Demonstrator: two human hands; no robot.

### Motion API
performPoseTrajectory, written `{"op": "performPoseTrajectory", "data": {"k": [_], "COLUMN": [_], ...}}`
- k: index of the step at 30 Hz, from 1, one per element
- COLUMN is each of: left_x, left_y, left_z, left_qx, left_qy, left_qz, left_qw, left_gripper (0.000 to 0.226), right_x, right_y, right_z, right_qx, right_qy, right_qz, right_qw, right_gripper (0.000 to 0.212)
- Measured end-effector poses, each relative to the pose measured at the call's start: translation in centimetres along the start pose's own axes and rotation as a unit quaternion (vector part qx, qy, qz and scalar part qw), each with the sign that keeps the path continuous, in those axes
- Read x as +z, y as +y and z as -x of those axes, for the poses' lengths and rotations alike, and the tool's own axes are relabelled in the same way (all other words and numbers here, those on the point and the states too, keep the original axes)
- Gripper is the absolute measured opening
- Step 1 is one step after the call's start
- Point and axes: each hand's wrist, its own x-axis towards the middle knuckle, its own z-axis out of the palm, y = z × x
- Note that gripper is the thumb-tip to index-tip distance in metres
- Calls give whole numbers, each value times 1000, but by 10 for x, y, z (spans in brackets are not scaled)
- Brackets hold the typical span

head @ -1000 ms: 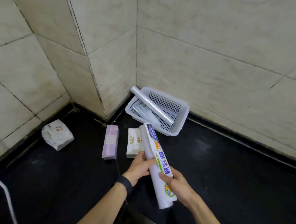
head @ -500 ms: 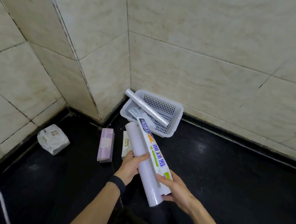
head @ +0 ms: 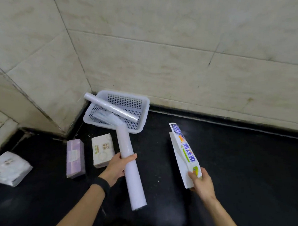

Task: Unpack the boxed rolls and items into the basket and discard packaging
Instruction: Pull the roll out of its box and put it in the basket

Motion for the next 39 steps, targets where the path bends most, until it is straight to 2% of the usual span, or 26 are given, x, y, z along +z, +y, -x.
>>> {"op": "performPoseTrajectory", "data": {"k": [2,5,7,10,12,19,25,28,30,33,35,37,39], "left_x": [19,46,60,74,82,91,85,82,78,73,69,65,58], "left_y": [2,3,2,-3,-5,-6,-12,-11,-9,-5,-1,2,4], "left_z": [-3,-8,-12,-19,-20,-9,-8,-8,-9,-9,-7,-6,-4], "left_qx": [0,6,7,4,1,-19,-34,-32,-27,-24,-21,-21,-22], "left_qy": [-27,-59,-76,-92,-97,-73,-42,-19,2,27,35,35,38], "left_qz": [-19,-57,-97,-147,-155,-118,-84,-59,-36,10,31,47,72], "left_qw": [999,997,992,985,983,990,995,998,999,999,999,998,996], "left_gripper": [50,49,52,62,64,54,53,56,58,58,60,62,62], "right_x": [-26,-54,-62,-62,-58,-45,-29,-12,3,24,38,51,62], "right_y": [18,47,68,97,110,117,102,74,51,9,-13,-23,-28], "right_z": [-1,-1,-3,-5,-6,-14,-13,-8,0,22,34,38,39], "right_qx": [-45,-94,-81,-16,6,7,-24,-96,-156,-140,-101,-116,-126], "right_qy": [66,137,141,108,103,127,110,118,76,-129,-257,-306,-320], "right_qz": [108,199,252,341,378,385,425,405,337,176,121,141,161], "right_qw": [991,966,954,934,920,914,898,902,925,966,953,934,925], "right_gripper": [22,41,55,77,85,63,67,73,76,66,70,78,75]}}
